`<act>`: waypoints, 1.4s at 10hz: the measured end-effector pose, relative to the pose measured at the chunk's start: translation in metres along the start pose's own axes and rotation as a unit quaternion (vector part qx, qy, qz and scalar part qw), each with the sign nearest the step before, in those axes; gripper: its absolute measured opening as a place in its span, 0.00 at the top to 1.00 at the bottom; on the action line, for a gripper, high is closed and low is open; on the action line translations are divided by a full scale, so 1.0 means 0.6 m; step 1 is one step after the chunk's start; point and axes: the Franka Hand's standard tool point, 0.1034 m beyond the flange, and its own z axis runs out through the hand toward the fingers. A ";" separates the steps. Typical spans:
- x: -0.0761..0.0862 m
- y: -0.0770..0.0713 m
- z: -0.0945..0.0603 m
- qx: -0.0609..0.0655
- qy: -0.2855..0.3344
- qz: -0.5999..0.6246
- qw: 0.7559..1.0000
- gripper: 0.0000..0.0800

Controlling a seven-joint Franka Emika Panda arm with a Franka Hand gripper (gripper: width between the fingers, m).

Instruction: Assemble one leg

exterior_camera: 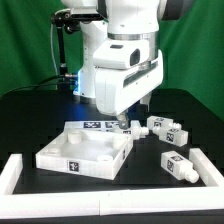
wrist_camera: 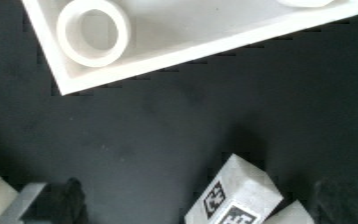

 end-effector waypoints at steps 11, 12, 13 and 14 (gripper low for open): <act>0.087 0.006 0.046 0.015 0.013 0.156 0.988 0.19; 0.087 0.007 0.046 0.015 0.013 0.157 0.987 0.19; 0.091 0.004 0.047 0.008 0.015 0.153 0.988 0.19; 0.114 -0.012 0.056 -0.047 0.028 0.116 0.992 0.19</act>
Offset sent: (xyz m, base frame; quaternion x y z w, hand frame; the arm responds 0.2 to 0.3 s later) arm 0.0000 0.0000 0.0000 0.0000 0.0000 0.0000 1.0000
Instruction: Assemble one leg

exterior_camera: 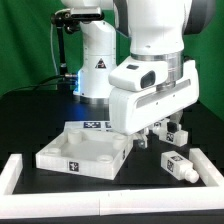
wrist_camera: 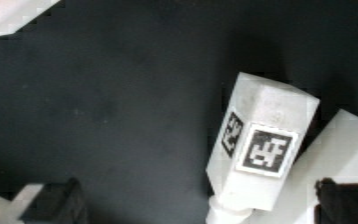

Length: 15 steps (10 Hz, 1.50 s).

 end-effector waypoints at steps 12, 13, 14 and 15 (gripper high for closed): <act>-0.030 -0.049 0.104 0.013 -0.009 -0.016 1.000 0.19; -0.029 -0.050 0.103 0.013 -0.008 -0.016 1.000 0.34; -0.029 -0.050 0.103 0.013 -0.008 -0.016 1.000 0.51; -0.029 -0.050 0.103 0.013 -0.008 -0.016 1.000 0.51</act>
Offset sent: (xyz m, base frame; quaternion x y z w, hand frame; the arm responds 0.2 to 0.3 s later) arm -0.0140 0.0140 -0.0212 -0.0089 0.0177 0.0254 0.9995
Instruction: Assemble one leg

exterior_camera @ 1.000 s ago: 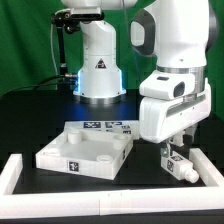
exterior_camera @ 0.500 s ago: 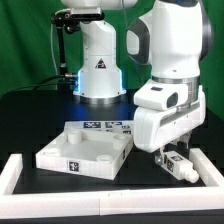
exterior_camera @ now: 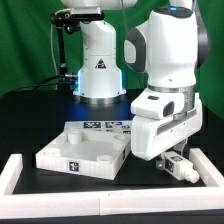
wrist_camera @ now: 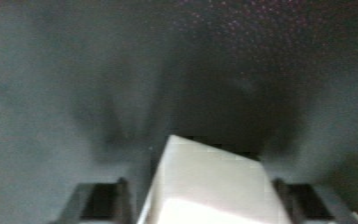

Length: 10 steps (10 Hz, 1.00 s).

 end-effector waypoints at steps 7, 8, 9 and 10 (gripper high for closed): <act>-0.112 0.019 -0.091 -0.005 -0.019 -0.077 0.997 0.64; -0.118 0.023 -0.095 -0.005 -0.020 -0.073 0.997 0.64; -0.116 0.019 -0.090 -0.003 -0.021 -0.075 0.997 0.64; -0.117 0.019 -0.090 -0.003 -0.021 -0.075 0.997 0.64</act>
Offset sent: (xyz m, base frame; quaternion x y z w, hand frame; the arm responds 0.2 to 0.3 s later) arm -0.0304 -0.0252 0.0156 -0.0026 0.0072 -0.0741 0.9972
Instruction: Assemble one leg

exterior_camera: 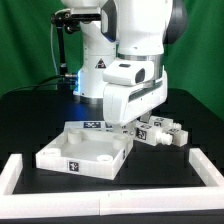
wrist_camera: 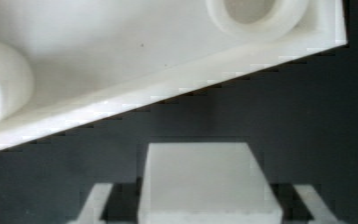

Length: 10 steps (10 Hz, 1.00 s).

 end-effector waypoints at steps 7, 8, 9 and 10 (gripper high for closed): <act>-0.184 -0.040 -0.018 0.019 -0.023 -0.146 0.989 0.64; -0.223 -0.035 -0.012 0.028 -0.025 -0.150 0.988 0.64; -0.223 -0.030 -0.013 0.027 -0.025 -0.137 0.990 0.64; -0.220 -0.032 -0.013 0.027 -0.025 -0.140 0.989 0.64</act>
Offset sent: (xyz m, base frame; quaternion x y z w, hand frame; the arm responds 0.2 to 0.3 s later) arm -0.0903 -0.0356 0.0023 0.0292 0.0050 -0.1561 0.9873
